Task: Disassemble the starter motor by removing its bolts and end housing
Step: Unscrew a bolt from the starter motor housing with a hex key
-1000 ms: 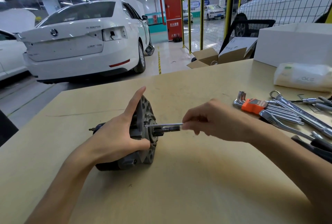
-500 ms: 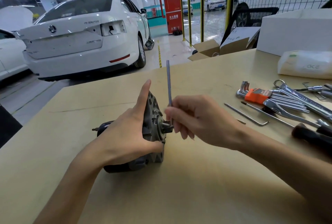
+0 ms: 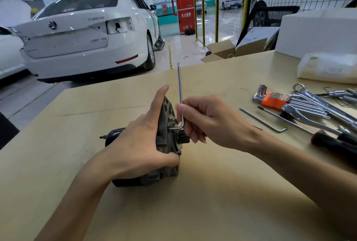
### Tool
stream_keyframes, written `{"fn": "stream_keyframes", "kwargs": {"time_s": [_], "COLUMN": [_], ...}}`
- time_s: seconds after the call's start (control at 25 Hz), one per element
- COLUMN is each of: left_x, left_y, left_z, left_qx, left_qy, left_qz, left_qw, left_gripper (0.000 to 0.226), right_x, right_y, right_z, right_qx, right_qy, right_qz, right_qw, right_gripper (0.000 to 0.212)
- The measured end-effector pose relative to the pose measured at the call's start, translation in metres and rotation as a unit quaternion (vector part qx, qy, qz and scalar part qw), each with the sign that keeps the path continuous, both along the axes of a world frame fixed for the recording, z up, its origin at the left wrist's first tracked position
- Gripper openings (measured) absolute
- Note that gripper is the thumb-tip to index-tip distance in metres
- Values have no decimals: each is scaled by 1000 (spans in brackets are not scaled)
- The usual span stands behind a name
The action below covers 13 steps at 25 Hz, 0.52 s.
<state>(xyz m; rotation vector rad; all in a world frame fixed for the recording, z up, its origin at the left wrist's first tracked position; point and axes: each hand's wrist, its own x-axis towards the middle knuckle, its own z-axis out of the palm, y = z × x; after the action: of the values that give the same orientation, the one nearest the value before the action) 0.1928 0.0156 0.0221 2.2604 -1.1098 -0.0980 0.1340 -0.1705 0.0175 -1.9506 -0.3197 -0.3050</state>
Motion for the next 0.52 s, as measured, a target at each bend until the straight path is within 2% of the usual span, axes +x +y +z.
{"fn": "stream_keyframes", "kwargs": {"time_s": [0.32,0.52], "left_x": [-1,-2], "left_y": [-1,-4], "left_z": [0,0], "left_qx": [-3,4], "left_qy": [16,-4], "left_qz": [-3,8], "left_qw": [1000,1000], "left_gripper": [121,117], "right_x": [4,7], "right_y": [-1,1], "right_z": [-1,-6], "right_qx": [-15,-9], "right_qy": [5,-15], "right_qz": [0,-14], "right_qw": [1000,1000], "right_gripper": [32,31]}}
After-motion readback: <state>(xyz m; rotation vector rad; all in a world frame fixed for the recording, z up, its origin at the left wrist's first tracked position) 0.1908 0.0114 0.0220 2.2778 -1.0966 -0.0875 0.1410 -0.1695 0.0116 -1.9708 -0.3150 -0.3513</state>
